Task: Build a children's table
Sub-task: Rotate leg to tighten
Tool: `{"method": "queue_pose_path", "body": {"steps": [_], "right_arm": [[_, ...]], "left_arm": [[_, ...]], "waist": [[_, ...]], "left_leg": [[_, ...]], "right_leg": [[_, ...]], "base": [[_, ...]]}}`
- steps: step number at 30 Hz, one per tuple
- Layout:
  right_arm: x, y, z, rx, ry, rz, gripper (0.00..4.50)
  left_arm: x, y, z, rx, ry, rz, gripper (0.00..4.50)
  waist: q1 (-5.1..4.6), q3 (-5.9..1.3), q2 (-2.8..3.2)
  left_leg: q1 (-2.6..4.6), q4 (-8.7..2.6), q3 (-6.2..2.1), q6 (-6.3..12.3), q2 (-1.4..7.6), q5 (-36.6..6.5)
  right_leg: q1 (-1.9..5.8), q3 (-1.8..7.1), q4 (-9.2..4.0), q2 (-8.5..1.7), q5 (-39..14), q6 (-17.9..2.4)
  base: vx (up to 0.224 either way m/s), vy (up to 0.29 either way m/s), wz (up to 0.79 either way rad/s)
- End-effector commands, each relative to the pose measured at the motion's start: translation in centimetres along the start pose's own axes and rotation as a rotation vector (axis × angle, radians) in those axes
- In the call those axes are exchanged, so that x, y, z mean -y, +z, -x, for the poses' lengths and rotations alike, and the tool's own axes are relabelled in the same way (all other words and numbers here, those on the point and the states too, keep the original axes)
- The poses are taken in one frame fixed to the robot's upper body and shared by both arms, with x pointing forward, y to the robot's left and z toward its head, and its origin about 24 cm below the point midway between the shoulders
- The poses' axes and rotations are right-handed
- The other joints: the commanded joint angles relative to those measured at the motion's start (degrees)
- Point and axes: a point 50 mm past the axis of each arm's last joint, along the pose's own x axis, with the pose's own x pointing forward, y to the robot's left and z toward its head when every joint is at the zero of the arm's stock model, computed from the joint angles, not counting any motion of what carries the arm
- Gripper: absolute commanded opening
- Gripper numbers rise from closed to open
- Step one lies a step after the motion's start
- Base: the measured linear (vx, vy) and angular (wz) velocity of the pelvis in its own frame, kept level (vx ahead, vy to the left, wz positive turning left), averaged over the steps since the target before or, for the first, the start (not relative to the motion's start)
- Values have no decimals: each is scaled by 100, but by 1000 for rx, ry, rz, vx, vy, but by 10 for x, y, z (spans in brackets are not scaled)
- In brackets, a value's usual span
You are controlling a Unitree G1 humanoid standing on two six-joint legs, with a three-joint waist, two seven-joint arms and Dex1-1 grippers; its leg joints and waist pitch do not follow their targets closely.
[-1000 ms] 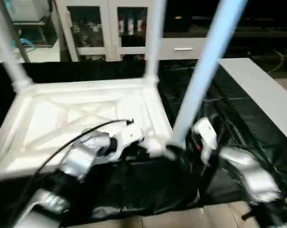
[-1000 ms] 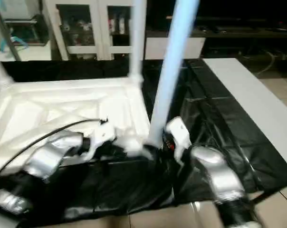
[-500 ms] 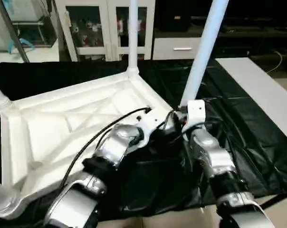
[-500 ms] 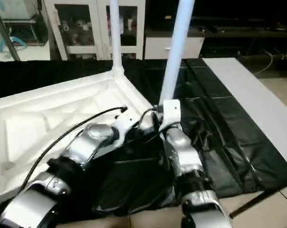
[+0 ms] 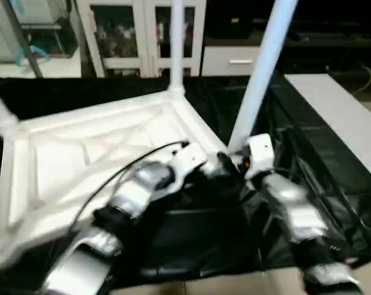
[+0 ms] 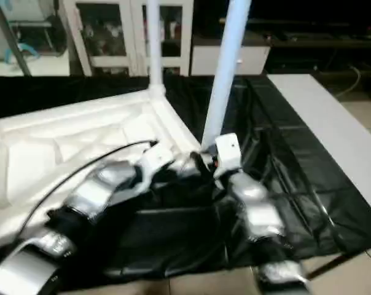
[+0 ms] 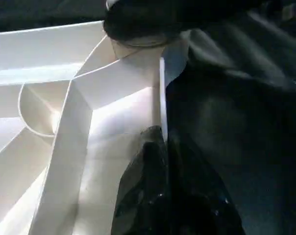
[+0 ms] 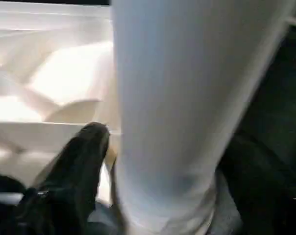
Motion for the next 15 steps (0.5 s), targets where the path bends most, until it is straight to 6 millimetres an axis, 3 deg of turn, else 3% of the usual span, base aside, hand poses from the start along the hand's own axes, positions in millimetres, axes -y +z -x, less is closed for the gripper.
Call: {"method": "queue_pose_path", "body": {"steps": [1,3,5,9,15], "right_arm": [[-3,7,8,7,127,39,403],[-3,5,23,-34,267,118,426],[-2,0,45,-107,420,204,430],[3,-5,63,-178,536,241,430],[0,-7,67,-203,589,236,430]], "left_arm": [[13,5,3,47,-153,-69,0],[20,1,14,57,-280,-140,0],[26,-3,28,47,-399,-165,0],[30,-1,37,45,-476,-169,0],[32,2,37,54,-513,-178,0]], "waist": [[29,-313,-50],[35,-305,-67],[118,-291,-56],[130,-283,-71],[124,-275,-96]], "left_leg": [[20,-436,-132,454,286,-873],[19,-445,-125,418,296,-949],[37,-464,-122,457,339,-950],[22,-467,-126,384,326,-978],[24,-461,-130,318,313,-1038]], "right_leg": [[284,340,-446,-381,-1346,-1168],[275,352,-453,-387,-1410,-1164],[275,374,-423,-399,-1252,-1163],[279,370,-422,-406,-1340,-1211],[271,368,-455,-408,-1550,-1196]], "base": [[0,0,0],[0,0,0],[0,0,0],[0,0,0],[0,0,0]]}}
